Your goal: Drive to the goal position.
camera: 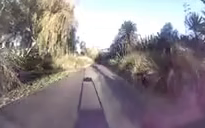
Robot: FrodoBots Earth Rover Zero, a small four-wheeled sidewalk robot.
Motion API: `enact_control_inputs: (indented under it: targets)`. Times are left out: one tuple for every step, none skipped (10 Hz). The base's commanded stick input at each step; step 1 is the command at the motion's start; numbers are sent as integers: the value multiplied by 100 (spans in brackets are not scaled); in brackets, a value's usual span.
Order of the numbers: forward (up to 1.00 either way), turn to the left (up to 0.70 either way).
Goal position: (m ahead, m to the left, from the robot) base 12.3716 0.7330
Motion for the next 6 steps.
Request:
enact_control_inputs:
  targets:
    - [100, 0]
    - [100, 0]
    - [100, 0]
    - [100, 0]
    - [100, 0]
    - [100, 0]
